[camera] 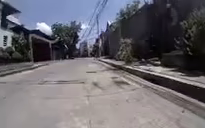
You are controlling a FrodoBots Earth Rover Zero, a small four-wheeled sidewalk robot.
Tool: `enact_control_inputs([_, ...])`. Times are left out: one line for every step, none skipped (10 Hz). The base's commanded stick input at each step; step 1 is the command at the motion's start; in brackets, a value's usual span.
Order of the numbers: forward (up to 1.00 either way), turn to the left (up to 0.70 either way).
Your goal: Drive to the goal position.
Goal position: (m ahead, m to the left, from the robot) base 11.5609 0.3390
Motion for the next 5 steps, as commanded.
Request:
enact_control_inputs([1.00,0.05])
enact_control_inputs([1.00,0.05])
enact_control_inputs([1.00,0.05])
enact_control_inputs([1.00,0.05])
enact_control_inputs([1.00,0.05])
